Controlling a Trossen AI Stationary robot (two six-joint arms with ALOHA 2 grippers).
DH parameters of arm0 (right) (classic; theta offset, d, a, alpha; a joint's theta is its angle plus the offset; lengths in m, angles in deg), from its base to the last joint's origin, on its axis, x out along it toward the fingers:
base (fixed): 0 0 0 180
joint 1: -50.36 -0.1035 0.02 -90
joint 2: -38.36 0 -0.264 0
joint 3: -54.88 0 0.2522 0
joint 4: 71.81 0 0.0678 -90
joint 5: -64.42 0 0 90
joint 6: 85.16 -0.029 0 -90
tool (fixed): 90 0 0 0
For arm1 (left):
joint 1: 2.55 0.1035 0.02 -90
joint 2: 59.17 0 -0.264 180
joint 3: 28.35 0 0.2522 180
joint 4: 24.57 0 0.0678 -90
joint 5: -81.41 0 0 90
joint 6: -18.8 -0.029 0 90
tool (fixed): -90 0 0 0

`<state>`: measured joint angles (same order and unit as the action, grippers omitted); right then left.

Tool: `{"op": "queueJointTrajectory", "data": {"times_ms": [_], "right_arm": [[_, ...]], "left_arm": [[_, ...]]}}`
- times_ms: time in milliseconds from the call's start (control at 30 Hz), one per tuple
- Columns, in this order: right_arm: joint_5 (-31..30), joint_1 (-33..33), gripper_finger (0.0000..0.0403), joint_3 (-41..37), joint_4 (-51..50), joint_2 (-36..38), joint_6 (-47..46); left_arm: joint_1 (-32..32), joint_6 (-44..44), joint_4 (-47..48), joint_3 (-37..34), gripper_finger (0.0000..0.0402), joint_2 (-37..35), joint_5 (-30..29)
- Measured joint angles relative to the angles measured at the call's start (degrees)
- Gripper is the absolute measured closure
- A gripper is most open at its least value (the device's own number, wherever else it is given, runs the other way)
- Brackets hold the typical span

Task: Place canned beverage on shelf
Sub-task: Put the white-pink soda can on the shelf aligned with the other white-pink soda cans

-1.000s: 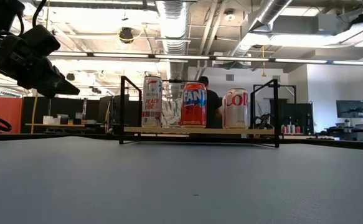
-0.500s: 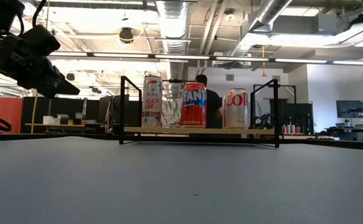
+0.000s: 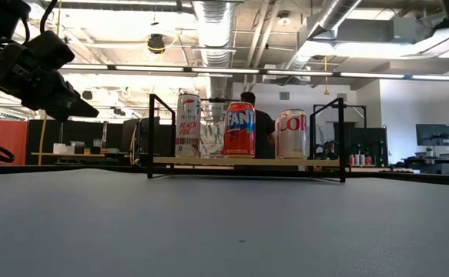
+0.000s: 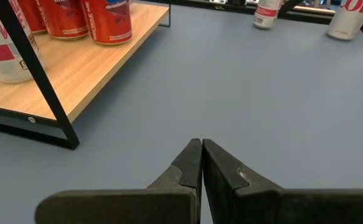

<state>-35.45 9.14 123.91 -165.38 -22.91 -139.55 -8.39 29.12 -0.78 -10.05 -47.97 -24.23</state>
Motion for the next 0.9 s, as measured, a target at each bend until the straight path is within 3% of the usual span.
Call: {"op": "queueJointTrajectory", "data": {"times_ms": [233, 433, 900], "right_arm": [[-2.04, 9.97, 0.0188, 4.43, 5.54, -1.52, 15.25], [-1.53, 17.68, 0.0188, 11.08, 8.57, -8.6, 30.59], [5.24, 32.47, 0.0188, 43.5, 8.23, -35.86, 63.13]], "left_arm": [[0.0, -0.01, 0.0, 0.0, 0.0401, 0.0, 0.0], [0.0, 0.01, 0.0, 0.0, 0.0401, 0.0, 0.02], [0.0, -0.01, 0.0, 0.0, 0.0401, 0.0, 0.02]]}}
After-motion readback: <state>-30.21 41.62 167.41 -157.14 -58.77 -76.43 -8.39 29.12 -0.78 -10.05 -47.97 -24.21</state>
